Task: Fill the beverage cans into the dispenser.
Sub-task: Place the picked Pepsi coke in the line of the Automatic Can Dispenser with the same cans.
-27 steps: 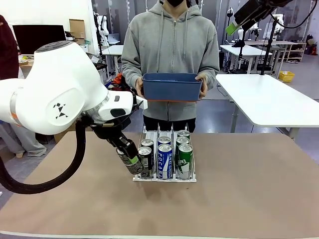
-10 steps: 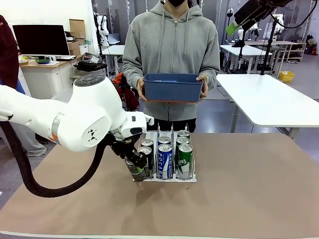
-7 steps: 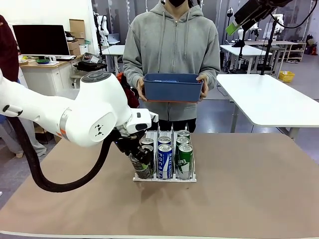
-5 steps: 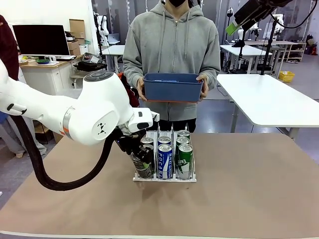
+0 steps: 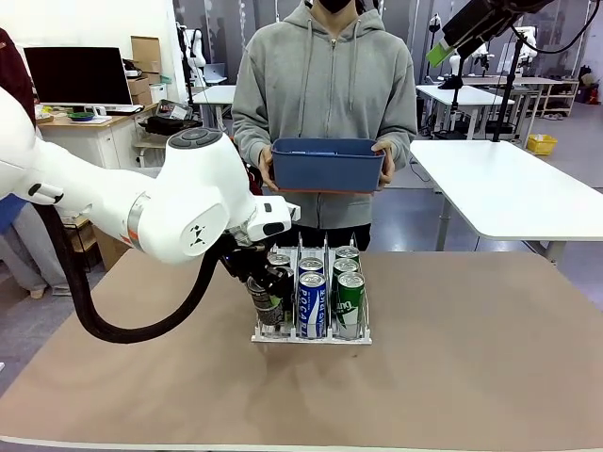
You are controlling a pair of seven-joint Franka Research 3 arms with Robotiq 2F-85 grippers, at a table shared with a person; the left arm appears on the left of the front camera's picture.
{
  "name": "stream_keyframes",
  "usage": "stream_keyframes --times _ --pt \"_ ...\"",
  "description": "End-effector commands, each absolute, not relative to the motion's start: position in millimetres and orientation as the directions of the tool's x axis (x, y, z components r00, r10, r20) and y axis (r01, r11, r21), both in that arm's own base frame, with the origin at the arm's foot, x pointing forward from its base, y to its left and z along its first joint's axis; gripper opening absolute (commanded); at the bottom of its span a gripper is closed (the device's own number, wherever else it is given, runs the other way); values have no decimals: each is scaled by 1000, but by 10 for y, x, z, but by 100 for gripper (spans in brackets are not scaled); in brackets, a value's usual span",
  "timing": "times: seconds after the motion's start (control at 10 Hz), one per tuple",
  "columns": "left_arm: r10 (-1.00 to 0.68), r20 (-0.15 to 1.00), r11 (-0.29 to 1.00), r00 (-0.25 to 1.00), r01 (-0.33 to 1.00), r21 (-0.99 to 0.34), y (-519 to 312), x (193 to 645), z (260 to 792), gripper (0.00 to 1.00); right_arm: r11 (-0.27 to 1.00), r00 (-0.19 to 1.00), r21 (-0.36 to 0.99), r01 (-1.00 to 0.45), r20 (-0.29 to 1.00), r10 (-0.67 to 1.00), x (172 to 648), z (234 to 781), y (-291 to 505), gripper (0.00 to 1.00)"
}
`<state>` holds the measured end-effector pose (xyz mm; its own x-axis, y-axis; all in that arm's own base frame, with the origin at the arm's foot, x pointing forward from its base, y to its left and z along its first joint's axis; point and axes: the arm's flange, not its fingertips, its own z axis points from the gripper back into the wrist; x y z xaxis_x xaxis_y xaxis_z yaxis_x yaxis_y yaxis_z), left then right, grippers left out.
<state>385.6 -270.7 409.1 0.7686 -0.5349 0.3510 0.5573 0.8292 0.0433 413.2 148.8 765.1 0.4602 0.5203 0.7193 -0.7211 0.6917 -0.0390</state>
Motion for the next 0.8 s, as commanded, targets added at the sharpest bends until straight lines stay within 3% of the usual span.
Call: stream_keyframes --times 0.0,0.7 --pt "-512 403 844 759 532 70 -2813 4062 4168 58 691 462 -38 -722 716 522 4102 7623 1474 100" --pt "-472 360 876 805 474 89 -2969 4367 4049 58 691 462 -38 -722 716 522 4102 7623 1474 100"
